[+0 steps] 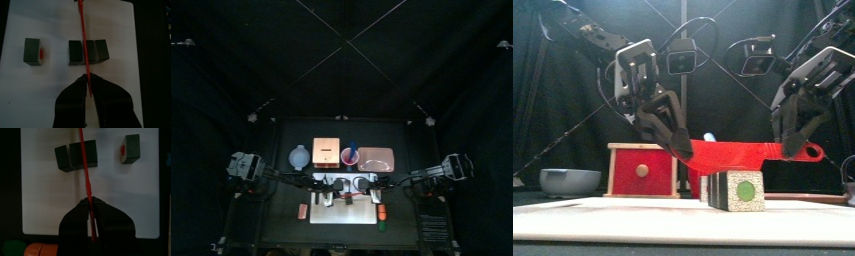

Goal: Place sushi on board then cut the sushi with the knife then place the pieces on the plate
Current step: Cut the sushi into 4 pieces

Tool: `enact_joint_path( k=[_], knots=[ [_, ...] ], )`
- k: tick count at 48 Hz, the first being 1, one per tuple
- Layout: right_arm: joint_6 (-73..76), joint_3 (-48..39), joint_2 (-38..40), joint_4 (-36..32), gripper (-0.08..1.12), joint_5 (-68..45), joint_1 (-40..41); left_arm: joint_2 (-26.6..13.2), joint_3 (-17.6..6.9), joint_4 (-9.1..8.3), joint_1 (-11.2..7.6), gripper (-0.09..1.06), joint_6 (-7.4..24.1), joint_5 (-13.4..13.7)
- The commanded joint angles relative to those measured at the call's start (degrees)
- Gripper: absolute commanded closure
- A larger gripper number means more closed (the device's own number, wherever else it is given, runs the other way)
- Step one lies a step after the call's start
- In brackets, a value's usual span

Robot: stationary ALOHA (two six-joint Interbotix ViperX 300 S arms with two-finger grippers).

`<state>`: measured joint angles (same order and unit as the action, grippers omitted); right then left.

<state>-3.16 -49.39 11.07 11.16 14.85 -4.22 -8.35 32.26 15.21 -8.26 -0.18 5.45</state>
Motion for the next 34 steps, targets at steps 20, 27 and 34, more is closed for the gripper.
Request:
enact_joint_path(
  k=[20,27,34],
  knots=[
    [0.0,2.5,2.5,-1.5,0.63,0.2,0.4,2.4,-0.9,-1.93,0.88,0.47,0.2,-0.2],
    [0.0,2.5,3.4,-1.5,0.63,0.3,0.4,3.1,-0.9,-2.81,1.05,0.47,0.2,-0.2],
    [0.0,2.4,3.6,-1.3,0.63,0.3,0.4,3.1,-0.8,-2.99,0.97,0.47,0.2,-0.2]
  ],
)
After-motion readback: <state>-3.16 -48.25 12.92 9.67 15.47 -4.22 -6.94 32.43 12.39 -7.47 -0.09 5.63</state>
